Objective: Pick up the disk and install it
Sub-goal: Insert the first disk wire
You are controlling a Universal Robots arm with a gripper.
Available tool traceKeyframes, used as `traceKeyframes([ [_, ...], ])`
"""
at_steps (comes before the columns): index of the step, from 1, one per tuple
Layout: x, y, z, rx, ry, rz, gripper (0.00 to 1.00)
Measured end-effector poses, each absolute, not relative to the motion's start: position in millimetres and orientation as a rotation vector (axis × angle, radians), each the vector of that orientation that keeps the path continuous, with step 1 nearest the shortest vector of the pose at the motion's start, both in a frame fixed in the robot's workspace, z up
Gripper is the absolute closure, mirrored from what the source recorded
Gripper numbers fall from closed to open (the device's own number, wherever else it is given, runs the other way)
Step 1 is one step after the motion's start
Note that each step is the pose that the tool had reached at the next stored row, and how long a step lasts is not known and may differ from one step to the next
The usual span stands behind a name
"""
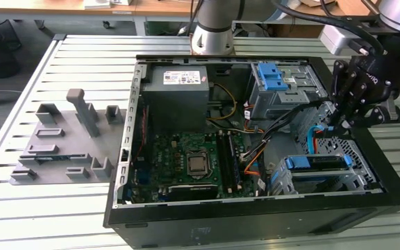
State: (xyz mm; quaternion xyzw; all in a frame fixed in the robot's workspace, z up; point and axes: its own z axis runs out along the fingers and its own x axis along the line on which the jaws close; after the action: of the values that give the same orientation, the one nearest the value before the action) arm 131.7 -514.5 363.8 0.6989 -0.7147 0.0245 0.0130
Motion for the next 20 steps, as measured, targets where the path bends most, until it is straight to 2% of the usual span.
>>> traceKeyframes([
  [11, 132.3, -514.3, 357.8, 2.168, -2.223, 0.091, 0.75],
  [12, 132.5, -514.3, 357.5, 2.168, -2.223, 0.091, 0.76],
  [13, 132.6, -514.3, 357.2, 2.168, -2.223, 0.091, 0.83],
  [15, 132.6, -514.3, 356.6, 2.168, -2.223, 0.091, 0.84],
  [20, 132.7, -514.7, 354.9, 2.188, -2.25, 0.04, 0.84],
])
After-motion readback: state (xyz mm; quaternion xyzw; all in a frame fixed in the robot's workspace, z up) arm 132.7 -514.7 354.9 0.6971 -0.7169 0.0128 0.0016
